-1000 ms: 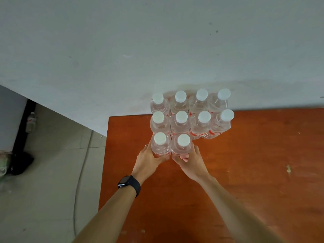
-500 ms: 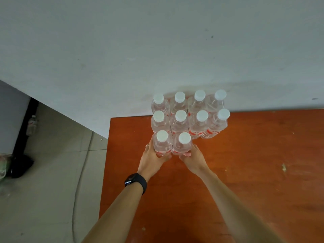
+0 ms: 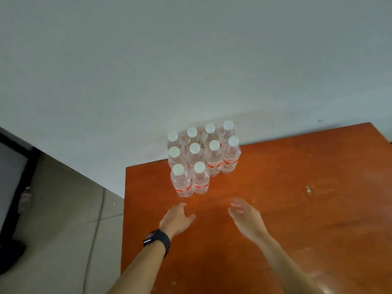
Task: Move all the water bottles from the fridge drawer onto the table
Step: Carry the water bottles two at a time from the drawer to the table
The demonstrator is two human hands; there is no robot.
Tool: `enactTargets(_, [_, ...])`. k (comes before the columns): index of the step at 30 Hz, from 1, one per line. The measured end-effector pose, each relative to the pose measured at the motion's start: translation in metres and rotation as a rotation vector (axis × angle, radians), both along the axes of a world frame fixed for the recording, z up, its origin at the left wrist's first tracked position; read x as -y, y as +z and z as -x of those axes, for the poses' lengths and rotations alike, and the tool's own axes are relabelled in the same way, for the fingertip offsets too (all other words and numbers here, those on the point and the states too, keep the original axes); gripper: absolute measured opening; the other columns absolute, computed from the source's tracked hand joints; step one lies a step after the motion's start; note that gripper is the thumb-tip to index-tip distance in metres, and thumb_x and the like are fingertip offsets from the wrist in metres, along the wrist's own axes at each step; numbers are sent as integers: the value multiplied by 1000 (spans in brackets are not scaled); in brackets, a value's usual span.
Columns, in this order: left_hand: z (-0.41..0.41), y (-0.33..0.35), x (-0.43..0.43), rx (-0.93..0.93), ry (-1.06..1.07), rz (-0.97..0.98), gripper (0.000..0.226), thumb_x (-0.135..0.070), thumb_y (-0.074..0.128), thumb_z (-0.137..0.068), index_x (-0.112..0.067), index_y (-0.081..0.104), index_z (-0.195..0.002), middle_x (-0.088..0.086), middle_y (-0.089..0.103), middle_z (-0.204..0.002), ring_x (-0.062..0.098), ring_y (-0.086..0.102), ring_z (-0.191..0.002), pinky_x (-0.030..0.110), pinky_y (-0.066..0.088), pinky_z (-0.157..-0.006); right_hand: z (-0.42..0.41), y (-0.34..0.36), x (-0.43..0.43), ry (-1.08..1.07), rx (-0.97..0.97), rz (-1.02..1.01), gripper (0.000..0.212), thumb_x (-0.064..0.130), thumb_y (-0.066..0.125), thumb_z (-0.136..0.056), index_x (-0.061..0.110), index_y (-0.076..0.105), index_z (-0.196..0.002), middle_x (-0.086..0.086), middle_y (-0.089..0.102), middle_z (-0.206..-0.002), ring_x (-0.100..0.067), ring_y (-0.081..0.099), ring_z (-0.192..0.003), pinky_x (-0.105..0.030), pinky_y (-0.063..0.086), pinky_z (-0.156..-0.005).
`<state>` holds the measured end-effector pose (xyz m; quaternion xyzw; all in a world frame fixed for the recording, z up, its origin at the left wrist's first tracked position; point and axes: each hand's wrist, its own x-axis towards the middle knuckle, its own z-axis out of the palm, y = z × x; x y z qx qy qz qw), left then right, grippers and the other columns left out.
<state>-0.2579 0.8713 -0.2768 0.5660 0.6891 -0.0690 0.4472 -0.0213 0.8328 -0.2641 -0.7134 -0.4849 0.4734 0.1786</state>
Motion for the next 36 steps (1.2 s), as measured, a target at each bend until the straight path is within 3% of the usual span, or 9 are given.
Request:
enactTargets(4, [-51,27,20,-6,-261,-106,55,-46,57,-98,-26,46,-148,0,49,-151,20,51,-133,37,48,-106,-39,18,50,37,66,-65,34,35,54,-102,31,56,-136,14,58,-137,-3,54,-121,-20,42,-95])
enactTargets(8, [-138,57,37,-21,-526,-263,51,-48,51,-99,-27,49,-146,3,48,-150,25,46,-136,42,45,-107,-97,42,105,-4,220,-159,31,34,55,-101,34,60,-131,14,59,-134,-4,53,-123,-23,41,-102])
enactTargets(14, [-312,102,120,59,-909,-543,42,-45,45,-104,-31,52,-142,0,50,-148,24,41,-138,43,33,-115,-214,93,238,-279,508,-234,33,37,50,-102,34,61,-133,10,57,-137,-17,48,-130,-35,41,-109])
enactTargets(20, [-482,143,267,274,-1194,-723,35,-44,50,-100,-35,61,-132,-5,56,-139,20,49,-129,38,38,-109,-328,131,420,-662,670,-302,30,37,55,-99,36,64,-128,12,62,-132,-21,50,-128,-36,44,-105])
enactTargets(28, [-652,179,466,489,-1504,-775,38,-46,51,-100,-37,58,-136,-4,55,-143,18,48,-131,36,40,-109,-425,165,640,-1044,766,-248,36,36,55,-98,34,61,-133,11,61,-133,-15,48,-129,-31,39,-108])
enactTargets(36, [-804,184,605,653,-1745,-790,39,-46,49,-100,-37,56,-137,-5,56,-140,16,48,-130,36,40,-110,-514,175,789,-1309,820,-181,36,33,58,-97,30,61,-133,13,60,-133,-11,47,-128,-25,32,-109])
